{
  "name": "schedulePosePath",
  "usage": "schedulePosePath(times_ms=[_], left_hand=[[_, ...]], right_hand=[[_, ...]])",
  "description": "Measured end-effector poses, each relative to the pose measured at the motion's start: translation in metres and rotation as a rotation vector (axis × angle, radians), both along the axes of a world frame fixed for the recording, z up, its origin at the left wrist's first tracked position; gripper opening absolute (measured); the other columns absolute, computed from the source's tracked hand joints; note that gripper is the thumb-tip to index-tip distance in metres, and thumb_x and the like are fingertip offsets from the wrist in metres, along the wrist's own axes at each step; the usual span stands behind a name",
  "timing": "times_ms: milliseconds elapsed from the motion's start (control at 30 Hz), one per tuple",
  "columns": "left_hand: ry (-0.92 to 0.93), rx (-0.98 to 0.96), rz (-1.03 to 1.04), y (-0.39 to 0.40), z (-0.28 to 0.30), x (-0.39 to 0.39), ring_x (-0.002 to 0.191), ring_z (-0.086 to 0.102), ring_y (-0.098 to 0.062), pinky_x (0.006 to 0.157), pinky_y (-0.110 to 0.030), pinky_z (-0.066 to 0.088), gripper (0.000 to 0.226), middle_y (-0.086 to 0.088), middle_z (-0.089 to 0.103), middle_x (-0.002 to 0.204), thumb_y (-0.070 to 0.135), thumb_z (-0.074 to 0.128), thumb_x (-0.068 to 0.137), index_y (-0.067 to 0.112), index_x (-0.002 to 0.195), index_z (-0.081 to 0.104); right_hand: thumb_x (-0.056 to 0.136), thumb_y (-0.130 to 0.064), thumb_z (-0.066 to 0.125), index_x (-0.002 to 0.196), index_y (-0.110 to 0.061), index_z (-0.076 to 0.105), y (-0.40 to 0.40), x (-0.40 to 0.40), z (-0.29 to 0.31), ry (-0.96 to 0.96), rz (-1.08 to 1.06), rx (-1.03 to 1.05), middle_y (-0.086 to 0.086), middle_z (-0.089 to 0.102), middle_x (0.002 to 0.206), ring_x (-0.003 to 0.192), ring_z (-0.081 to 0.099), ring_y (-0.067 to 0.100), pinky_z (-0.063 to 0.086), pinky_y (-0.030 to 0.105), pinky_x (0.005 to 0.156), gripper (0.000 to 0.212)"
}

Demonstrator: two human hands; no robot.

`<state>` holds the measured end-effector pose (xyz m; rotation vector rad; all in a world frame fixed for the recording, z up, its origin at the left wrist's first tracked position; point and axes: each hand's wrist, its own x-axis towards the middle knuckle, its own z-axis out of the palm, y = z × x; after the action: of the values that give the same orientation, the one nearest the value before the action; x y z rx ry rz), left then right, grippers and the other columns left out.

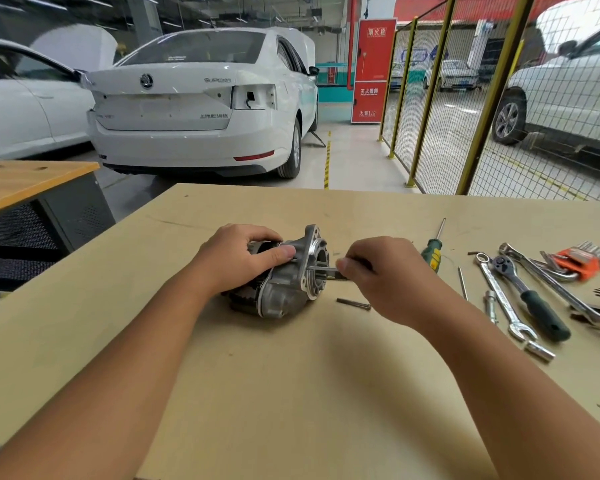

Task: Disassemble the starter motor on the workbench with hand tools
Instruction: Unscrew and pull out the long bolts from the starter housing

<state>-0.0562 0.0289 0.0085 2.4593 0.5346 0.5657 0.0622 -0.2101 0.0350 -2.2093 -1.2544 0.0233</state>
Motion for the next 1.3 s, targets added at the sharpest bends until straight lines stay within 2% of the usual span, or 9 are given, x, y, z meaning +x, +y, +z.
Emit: schedulePosePath(times_ms=[200,267,400,533,633,900,1000,1200,1300], left_hand=[[-0.014,0.017,-0.013,-0.003,0.002,-0.002,0.114,0.063,-0.008,0.102,-0.047,0.052,0.041,0.029,0.071,0.108,0.094,0.055,0.065,0.066,0.091,0.067],[-0.022,0.025,-0.014,-0.003,0.002,-0.002,0.114,0.062,-0.008,0.102,-0.047,0.051,0.041,0.030,0.070,0.108,0.097,0.054,0.063,0.068,0.089,0.066],[-0.045,0.018,-0.017,-0.003,0.001,-0.002,0.118,0.061,-0.009,0.104,-0.047,0.050,0.055,0.032,0.070,0.109,0.106,0.047,0.055,0.067,0.089,0.066],[-0.053,0.017,-0.022,-0.003,0.000,-0.002,0.117,0.063,-0.010,0.103,-0.047,0.050,0.057,0.031,0.071,0.109,0.106,0.047,0.055,0.067,0.090,0.066],[-0.057,0.011,-0.019,-0.003,-0.001,-0.002,0.116,0.063,-0.011,0.103,-0.047,0.050,0.060,0.031,0.071,0.109,0.106,0.048,0.056,0.063,0.093,0.069],[-0.057,0.020,-0.027,0.000,-0.003,-0.001,0.116,0.062,-0.012,0.102,-0.048,0.051,0.042,0.031,0.070,0.108,0.095,0.055,0.065,0.066,0.091,0.067],[-0.060,0.011,-0.028,0.000,-0.003,-0.001,0.116,0.062,-0.012,0.102,-0.048,0.051,0.042,0.032,0.070,0.108,0.094,0.056,0.066,0.064,0.093,0.069],[-0.058,0.008,-0.027,0.001,-0.003,-0.001,0.116,0.062,-0.012,0.102,-0.048,0.051,0.041,0.030,0.071,0.109,0.092,0.057,0.067,0.063,0.093,0.069],[-0.054,0.006,-0.023,0.000,-0.003,-0.001,0.115,0.062,-0.011,0.102,-0.048,0.051,0.042,0.030,0.071,0.109,0.093,0.056,0.067,0.063,0.094,0.069]], right_hand=[[0.101,-0.031,0.058,0.086,-0.017,0.067,0.000,0.004,0.000,-0.018,-0.006,0.051,-0.008,0.056,0.072,0.068,0.050,0.006,0.033,0.020,0.054,0.023],[0.100,-0.031,0.059,0.085,-0.018,0.067,0.002,0.002,-0.005,-0.015,-0.001,0.063,-0.007,0.057,0.072,0.068,0.050,0.006,0.032,0.019,0.053,0.023],[0.100,-0.031,0.060,0.078,-0.024,0.061,0.006,0.003,-0.012,-0.019,-0.002,0.090,-0.010,0.056,0.070,0.067,0.050,0.004,0.030,0.018,0.052,0.023],[0.099,-0.033,0.061,0.079,-0.018,0.066,0.005,0.006,-0.015,-0.056,0.049,0.053,-0.008,0.056,0.067,0.064,0.050,0.007,0.033,0.025,0.053,0.025],[0.099,-0.032,0.061,0.075,-0.020,0.062,0.004,0.008,-0.015,-0.069,0.099,0.046,-0.008,0.055,0.064,0.062,0.048,0.007,0.035,0.026,0.053,0.026],[0.100,-0.029,0.058,0.076,-0.026,0.056,0.003,0.009,-0.014,-0.070,0.189,0.041,-0.010,0.053,0.065,0.062,0.048,0.005,0.032,0.019,0.053,0.024],[0.102,-0.031,0.056,0.075,-0.029,0.054,0.004,0.010,-0.014,-0.060,0.185,0.034,-0.011,0.052,0.065,0.062,0.048,0.002,0.033,0.017,0.053,0.026],[0.101,-0.032,0.055,0.083,-0.021,0.066,0.008,0.004,-0.018,0.002,0.079,0.116,-0.009,0.060,0.069,0.069,0.056,-0.004,0.034,0.019,0.052,0.024],[0.101,-0.034,0.055,0.084,-0.022,0.067,0.009,0.000,-0.015,-0.028,0.038,0.132,-0.008,0.064,0.070,0.065,0.058,0.004,0.038,0.023,0.054,0.023]])
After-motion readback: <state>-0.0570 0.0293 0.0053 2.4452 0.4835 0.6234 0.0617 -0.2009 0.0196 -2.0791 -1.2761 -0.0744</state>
